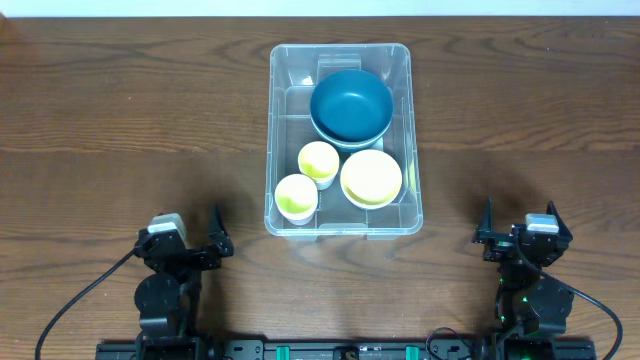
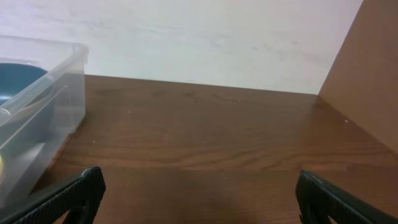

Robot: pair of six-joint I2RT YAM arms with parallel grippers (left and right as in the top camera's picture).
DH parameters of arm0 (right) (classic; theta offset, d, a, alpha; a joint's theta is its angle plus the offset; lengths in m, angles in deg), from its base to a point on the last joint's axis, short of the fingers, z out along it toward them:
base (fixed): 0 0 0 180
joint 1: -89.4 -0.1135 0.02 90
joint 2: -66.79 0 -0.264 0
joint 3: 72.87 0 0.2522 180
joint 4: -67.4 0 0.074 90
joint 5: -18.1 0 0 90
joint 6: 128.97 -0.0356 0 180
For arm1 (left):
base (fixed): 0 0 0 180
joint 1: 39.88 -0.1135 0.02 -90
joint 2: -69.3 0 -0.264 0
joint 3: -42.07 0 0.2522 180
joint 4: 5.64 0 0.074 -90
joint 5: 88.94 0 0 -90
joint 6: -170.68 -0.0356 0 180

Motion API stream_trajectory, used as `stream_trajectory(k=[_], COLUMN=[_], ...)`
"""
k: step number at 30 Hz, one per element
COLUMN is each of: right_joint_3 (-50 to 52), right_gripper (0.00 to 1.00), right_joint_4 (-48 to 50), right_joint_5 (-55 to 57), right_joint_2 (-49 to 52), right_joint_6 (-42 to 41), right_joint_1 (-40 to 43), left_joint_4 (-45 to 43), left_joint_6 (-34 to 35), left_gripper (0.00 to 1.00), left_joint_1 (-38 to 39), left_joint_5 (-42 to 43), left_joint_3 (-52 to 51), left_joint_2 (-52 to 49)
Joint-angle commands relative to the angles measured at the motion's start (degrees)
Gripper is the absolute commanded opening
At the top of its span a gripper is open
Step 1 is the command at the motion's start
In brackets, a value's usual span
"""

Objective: Pack container

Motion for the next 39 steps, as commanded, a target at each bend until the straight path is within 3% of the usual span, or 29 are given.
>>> stream_trajectory(k=[1,11,21,39], right_joint_3=[0.07,0.07,0.07,0.07], right_gripper=[0.99,0.99,0.99,0.99], right_joint_4=[-0.22,-0.22,-0.22,-0.22], right_joint_5=[0.42,0.42,0.42,0.42], right_joint_2=[0.0,0.0,0.0,0.0], right_joint_6=[-0.61,-0.61,-0.61,-0.61], right_joint_1=[0.7,0.7,0.7,0.7], left_joint_4=[0.0,-1.75,-1.49,-1.27], left_joint_6=[-2.45,-5.27,-5.18,0.68], left_gripper=[0.98,0.98,0.98,0.98], left_joint_1=[0.2,0.2,0.2,2.89], left_joint_5=[4.22,11.28,11.23,12.09], left_joint_3=[-1.51,-1.51,-1.51,-1.51], left_joint_2=[-0.55,-0.55,-0.61,-0.63])
